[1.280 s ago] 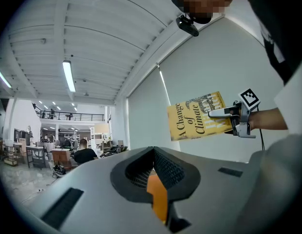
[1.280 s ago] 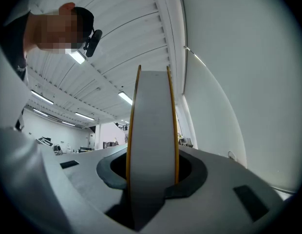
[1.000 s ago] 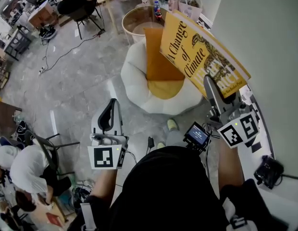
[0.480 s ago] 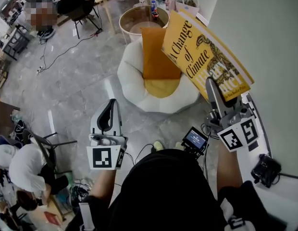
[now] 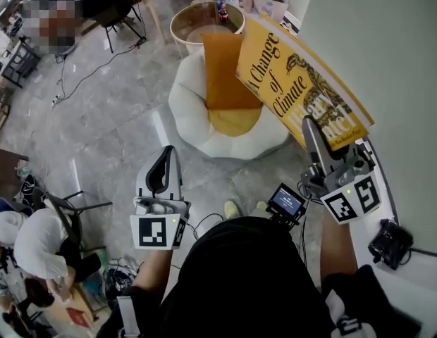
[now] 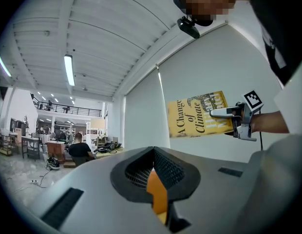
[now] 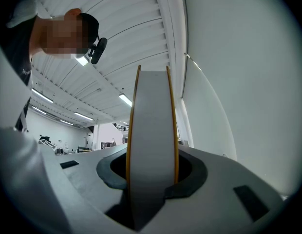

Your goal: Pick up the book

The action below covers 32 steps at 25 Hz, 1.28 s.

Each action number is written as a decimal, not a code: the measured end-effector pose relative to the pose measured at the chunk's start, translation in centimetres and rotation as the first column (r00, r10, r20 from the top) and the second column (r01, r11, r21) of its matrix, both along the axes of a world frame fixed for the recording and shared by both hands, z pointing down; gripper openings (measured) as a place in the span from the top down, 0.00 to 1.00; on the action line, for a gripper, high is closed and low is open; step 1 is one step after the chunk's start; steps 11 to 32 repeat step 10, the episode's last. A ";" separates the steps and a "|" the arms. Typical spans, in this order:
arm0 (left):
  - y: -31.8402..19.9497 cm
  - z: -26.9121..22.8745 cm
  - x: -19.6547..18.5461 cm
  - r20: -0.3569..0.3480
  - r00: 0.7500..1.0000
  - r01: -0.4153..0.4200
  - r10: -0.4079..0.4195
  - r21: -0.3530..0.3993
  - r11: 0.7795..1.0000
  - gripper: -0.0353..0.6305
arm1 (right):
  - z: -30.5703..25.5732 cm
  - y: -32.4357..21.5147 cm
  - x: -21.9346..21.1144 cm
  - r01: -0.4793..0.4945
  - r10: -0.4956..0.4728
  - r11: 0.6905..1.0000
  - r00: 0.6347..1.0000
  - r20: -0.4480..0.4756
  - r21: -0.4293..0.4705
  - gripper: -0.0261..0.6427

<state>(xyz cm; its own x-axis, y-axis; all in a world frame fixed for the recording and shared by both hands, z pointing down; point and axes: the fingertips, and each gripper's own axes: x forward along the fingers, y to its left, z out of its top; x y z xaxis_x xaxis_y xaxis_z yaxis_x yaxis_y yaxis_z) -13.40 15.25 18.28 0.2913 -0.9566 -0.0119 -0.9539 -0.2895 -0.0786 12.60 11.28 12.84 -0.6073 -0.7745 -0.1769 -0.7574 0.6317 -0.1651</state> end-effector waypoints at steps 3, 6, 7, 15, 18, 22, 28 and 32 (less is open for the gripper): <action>3.1 -0.3 1.5 0.003 1.000 -0.002 0.002 -0.003 1.000 0.93 | -0.4 3.3 1.5 -0.003 0.003 1.000 1.000 0.002 0.006 0.73; 6.9 -0.6 3.3 0.009 1.000 -0.011 0.011 0.017 1.000 0.93 | -0.4 7.3 3.3 -0.012 0.012 1.000 1.000 0.006 0.015 0.73; 7.5 -0.6 3.6 0.013 1.000 -0.014 0.014 0.024 1.000 0.93 | -0.4 7.9 3.6 -0.015 0.014 1.000 1.000 0.008 0.017 0.73; 8.5 -0.4 4.2 0.020 1.000 -0.015 0.015 0.028 0.999 0.93 | -0.1 9.0 4.3 -0.021 0.021 1.000 1.000 0.014 0.016 0.73; 8.5 -0.4 4.2 0.020 1.000 -0.015 0.015 0.028 0.999 0.93 | -0.1 9.0 4.3 -0.021 0.021 1.000 1.000 0.014 0.016 0.73; 8.5 -0.4 4.2 0.020 1.000 -0.015 0.015 0.028 0.999 0.93 | -0.1 9.0 4.3 -0.021 0.021 1.000 1.000 0.014 0.016 0.73; 8.5 -0.4 4.2 0.020 1.000 -0.015 0.015 0.028 0.999 0.93 | -0.1 9.0 4.3 -0.021 0.021 1.000 1.000 0.014 0.016 0.73; 8.5 -0.4 4.2 0.020 1.000 -0.015 0.015 0.028 0.999 0.93 | -0.1 9.0 4.3 -0.021 0.021 1.000 1.000 0.014 0.016 0.73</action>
